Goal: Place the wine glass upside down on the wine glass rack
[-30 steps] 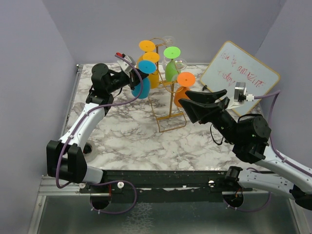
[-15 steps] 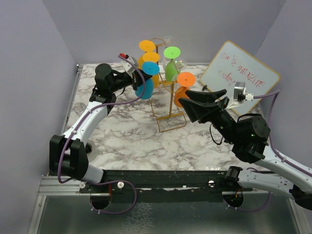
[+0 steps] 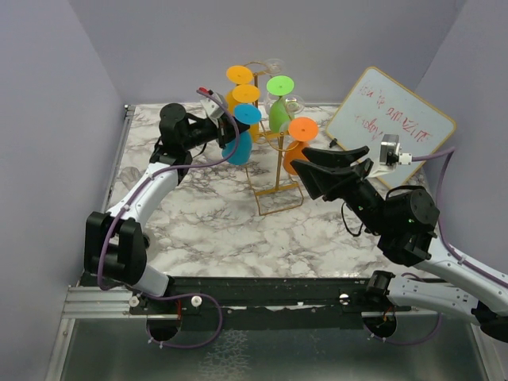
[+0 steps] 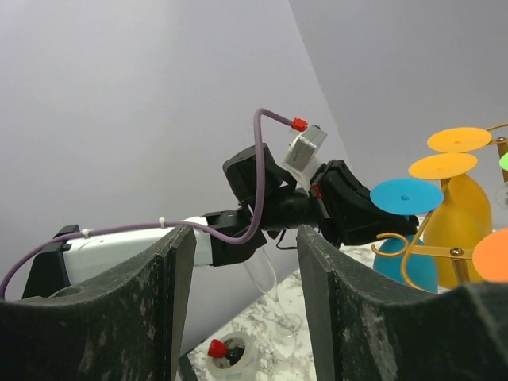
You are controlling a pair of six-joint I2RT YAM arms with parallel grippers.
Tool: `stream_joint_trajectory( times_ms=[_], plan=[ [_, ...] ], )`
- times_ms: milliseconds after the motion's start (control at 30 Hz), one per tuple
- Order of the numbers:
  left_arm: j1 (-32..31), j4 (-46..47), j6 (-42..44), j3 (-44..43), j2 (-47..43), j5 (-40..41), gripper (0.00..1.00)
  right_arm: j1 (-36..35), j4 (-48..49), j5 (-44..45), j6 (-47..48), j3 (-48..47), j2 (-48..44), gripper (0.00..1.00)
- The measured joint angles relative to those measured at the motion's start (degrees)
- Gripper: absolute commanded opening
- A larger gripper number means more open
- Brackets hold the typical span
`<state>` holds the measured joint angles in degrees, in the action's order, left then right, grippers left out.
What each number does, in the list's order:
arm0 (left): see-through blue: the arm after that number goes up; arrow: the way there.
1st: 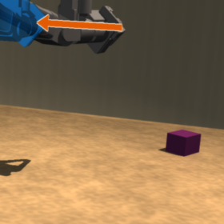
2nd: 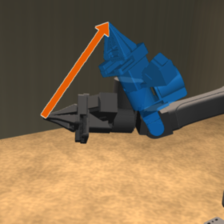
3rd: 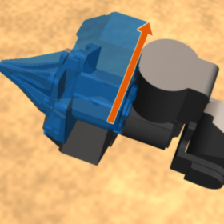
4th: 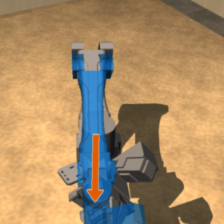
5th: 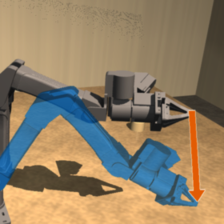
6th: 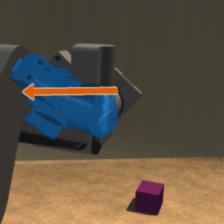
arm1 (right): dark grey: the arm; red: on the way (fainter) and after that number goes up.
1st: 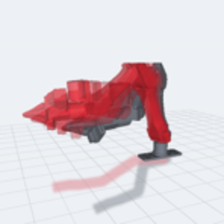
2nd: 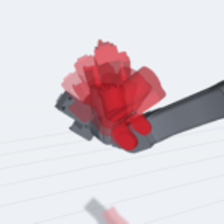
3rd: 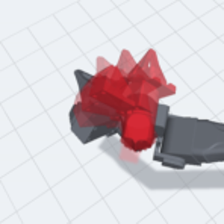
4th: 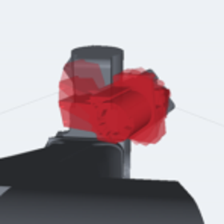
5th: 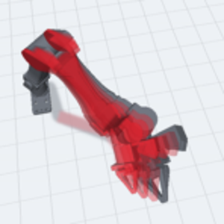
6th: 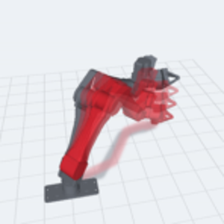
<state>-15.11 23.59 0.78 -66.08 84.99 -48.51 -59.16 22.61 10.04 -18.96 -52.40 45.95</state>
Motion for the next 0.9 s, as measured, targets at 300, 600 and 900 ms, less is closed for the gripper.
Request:
stream_joint_trajectory(
  times_ms=[300, 600, 900],
  plan=[
    [-0.3, 0.5, -0.5, 0.0, 1.4, -0.7, 0.13, 0.0, 0.0, 0.3, 0.0, 0.2, 0.0, 0.59],
    [-0.4, 0.5, -4.2, -1.9, 3.3, -3.2, 0.48, 0.0, 0.0, 0.3, 0.0, 0.3, 0.1, 0.59],
    [-0.4, 0.3, -6.2, 4.6, -2.9, 2.5, 0.68, 0.0, 0.0, 0.5, -0.4, 1.7, -0.2, 0.59]
  ],
)
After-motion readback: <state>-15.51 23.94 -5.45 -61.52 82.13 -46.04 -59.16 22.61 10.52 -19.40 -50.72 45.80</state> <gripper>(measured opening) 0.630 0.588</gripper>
